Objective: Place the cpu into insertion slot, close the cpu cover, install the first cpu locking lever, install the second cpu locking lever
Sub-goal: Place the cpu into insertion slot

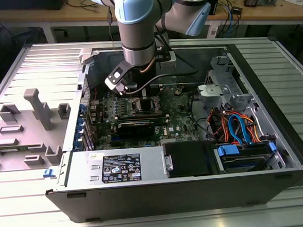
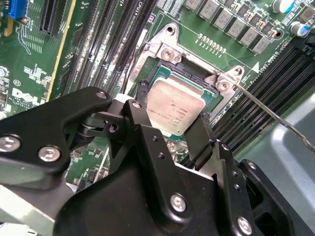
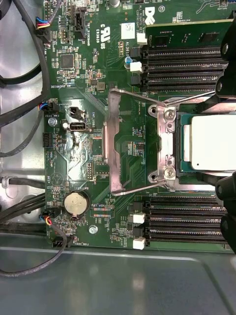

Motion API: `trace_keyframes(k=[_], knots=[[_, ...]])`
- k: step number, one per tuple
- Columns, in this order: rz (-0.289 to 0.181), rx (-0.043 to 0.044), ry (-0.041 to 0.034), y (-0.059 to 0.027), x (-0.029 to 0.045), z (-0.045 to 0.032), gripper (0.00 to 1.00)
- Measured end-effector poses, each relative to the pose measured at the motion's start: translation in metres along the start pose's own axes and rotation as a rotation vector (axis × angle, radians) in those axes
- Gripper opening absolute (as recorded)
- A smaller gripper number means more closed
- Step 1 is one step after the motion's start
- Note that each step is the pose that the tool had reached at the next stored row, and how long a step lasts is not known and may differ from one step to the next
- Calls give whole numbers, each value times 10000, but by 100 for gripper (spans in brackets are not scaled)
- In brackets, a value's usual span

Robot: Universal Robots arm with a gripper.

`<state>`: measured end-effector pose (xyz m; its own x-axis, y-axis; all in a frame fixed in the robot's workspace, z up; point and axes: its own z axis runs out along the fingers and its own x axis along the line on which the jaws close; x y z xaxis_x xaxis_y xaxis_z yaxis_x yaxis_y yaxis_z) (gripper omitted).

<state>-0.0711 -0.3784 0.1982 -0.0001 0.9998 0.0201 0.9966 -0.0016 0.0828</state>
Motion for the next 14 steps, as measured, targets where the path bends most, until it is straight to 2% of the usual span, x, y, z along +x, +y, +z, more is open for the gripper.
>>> trace_keyframes(k=[3,6,14], knots=[[5,2,23,-1,1,8,55],[13,0,114,-1,2,14,55],[14,0,123,-2,-1,21,55]])
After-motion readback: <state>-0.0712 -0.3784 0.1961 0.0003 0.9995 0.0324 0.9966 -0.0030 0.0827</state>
